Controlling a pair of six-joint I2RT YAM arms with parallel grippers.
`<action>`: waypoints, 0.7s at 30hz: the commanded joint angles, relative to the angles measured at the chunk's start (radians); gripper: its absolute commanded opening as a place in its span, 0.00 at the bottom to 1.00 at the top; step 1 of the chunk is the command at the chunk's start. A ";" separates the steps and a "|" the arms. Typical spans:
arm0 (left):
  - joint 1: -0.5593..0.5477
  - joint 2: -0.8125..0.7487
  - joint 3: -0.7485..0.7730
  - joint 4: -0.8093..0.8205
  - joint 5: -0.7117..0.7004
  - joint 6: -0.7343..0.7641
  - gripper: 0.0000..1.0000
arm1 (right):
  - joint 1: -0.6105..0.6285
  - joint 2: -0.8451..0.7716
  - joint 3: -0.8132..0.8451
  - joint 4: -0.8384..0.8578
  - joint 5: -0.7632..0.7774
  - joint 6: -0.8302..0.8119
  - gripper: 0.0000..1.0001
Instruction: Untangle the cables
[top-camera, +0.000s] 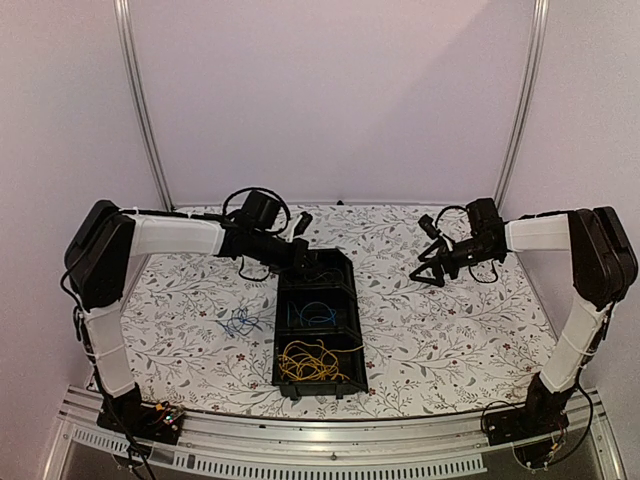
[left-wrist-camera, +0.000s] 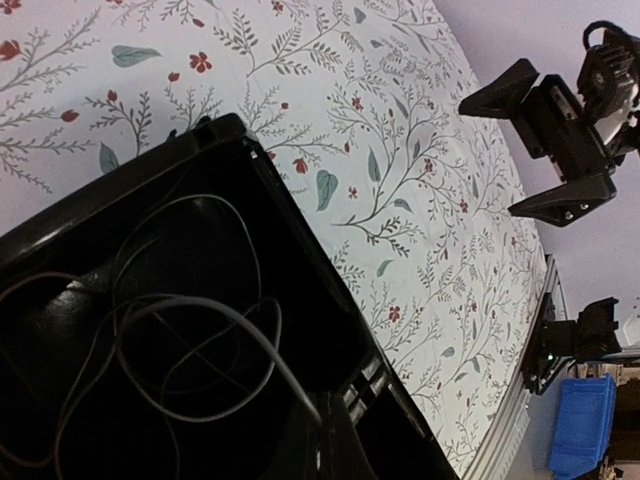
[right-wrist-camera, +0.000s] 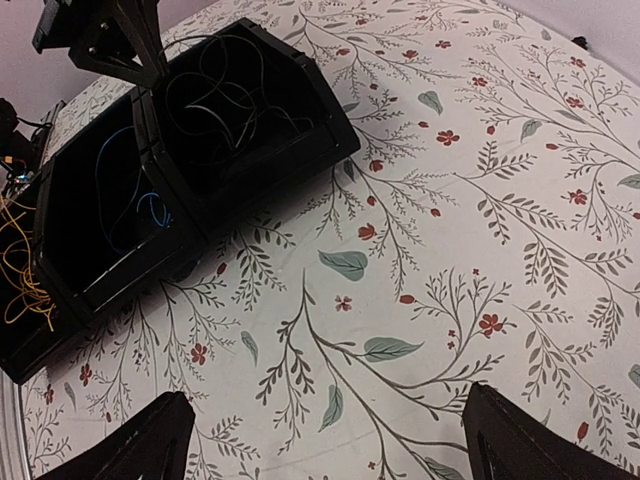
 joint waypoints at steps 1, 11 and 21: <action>-0.011 0.025 0.007 -0.060 -0.013 0.024 0.00 | 0.003 0.016 0.028 -0.021 -0.019 -0.015 0.98; -0.009 -0.128 0.005 -0.213 -0.142 0.029 0.31 | 0.003 0.028 0.035 -0.028 -0.029 -0.015 0.98; 0.006 -0.363 -0.231 -0.340 -0.348 -0.038 0.31 | 0.004 0.039 0.045 -0.039 -0.043 -0.014 0.98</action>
